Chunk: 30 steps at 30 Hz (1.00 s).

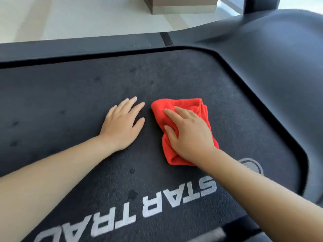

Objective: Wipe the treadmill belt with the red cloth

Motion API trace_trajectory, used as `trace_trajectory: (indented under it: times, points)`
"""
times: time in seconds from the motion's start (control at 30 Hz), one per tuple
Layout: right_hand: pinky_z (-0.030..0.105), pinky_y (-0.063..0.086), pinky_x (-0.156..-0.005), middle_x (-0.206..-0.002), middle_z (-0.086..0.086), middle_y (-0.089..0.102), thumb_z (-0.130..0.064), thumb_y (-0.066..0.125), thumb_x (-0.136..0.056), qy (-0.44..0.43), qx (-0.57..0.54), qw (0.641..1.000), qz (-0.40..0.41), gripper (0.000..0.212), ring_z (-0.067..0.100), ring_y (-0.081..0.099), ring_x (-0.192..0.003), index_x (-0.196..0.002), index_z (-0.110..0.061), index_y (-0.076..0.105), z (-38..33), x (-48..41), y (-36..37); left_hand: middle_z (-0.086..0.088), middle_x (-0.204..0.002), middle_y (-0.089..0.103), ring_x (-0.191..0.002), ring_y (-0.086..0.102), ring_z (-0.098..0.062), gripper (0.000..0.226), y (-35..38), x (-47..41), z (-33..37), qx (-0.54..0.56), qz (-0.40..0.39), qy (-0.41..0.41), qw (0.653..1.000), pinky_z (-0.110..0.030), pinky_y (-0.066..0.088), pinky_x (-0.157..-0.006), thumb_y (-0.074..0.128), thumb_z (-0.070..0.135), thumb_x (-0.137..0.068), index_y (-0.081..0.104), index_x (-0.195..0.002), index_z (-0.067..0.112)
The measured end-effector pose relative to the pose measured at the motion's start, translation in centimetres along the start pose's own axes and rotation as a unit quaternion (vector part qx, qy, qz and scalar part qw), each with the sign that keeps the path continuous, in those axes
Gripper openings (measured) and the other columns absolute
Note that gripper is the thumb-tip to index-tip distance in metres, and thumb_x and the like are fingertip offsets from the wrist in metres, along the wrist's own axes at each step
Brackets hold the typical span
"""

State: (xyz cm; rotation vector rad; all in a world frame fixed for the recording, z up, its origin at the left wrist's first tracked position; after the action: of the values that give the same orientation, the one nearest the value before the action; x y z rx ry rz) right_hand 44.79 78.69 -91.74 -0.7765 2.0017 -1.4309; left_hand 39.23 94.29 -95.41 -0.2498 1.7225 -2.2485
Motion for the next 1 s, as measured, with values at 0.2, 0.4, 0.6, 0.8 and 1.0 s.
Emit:
trace_trajectory:
  times: [0.2,0.4,0.6,0.8,1.0]
  points:
    - [0.047,0.041,-0.099,-0.145,0.005,0.044,-0.041,0.047,-0.090,-0.018,0.004,1.000,-0.021,0.051,0.030,0.039,-0.132,-0.138,-0.027,0.044,-2.2,5.4,0.6,0.005,-0.155,0.020,-0.144,0.014,-0.016,0.059,-0.5,9.9,1.0,-0.007,-0.013,0.020,1.000,-0.035,0.010,-0.115,0.028,0.046,-0.089,0.030,-0.144,0.027]
    - [0.047,0.026,-0.111,-0.152,0.004,0.031,-0.042,0.045,-0.093,0.026,-0.008,0.999,-0.045,0.054,0.028,0.024,-0.141,-0.143,-0.028,0.035,-1.9,0.2,1.4,0.004,-0.152,0.026,-0.142,0.019,-0.016,0.053,-1.0,9.9,1.3,-0.017,-0.002,0.002,1.000,-0.037,0.017,-0.113,0.041,0.040,-0.092,0.033,-0.143,0.026]
    - [0.042,0.037,-0.104,-0.145,0.004,0.043,-0.037,0.049,-0.091,-0.001,-0.007,1.000,-0.019,0.048,0.028,0.036,-0.134,-0.137,-0.025,0.044,-2.8,2.8,0.8,0.006,-0.155,0.020,-0.143,0.013,-0.014,0.057,-0.9,9.9,1.2,-0.015,-0.010,0.005,1.000,-0.035,0.013,-0.114,0.039,0.041,-0.093,0.027,-0.145,0.023]
    - [0.043,0.035,-0.106,-0.147,-0.001,0.041,-0.042,0.048,-0.090,0.002,-0.002,1.000,-0.014,0.049,0.024,0.033,-0.137,-0.137,-0.029,0.043,-2.8,2.3,0.8,0.004,-0.156,0.016,-0.144,0.010,-0.015,0.059,-1.1,8.4,0.5,-0.001,-0.019,0.007,1.000,-0.040,0.012,-0.116,0.040,0.043,-0.092,0.025,-0.146,0.022]
    - [0.042,0.034,-0.107,-0.147,0.000,0.041,-0.044,0.047,-0.091,0.002,-0.014,1.000,0.004,0.049,0.023,0.033,-0.137,-0.137,-0.029,0.044,-2.2,-0.8,1.2,0.000,-0.156,0.016,-0.144,0.010,-0.018,0.059,-1.6,3.6,-2.1,0.014,0.001,-0.016,1.000,-0.043,0.014,-0.116,0.040,0.043,-0.093,0.026,-0.146,0.021]
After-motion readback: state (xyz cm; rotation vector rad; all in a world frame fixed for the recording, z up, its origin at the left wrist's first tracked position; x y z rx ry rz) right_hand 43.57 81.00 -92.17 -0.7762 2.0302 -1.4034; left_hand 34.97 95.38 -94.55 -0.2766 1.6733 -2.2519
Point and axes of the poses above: each hand's wrist, its own x-axis away from the middle knuckle, its own y-axis out of the palm, z = x × y, the point moved 8 cm from there along -x, towards the middle knuckle
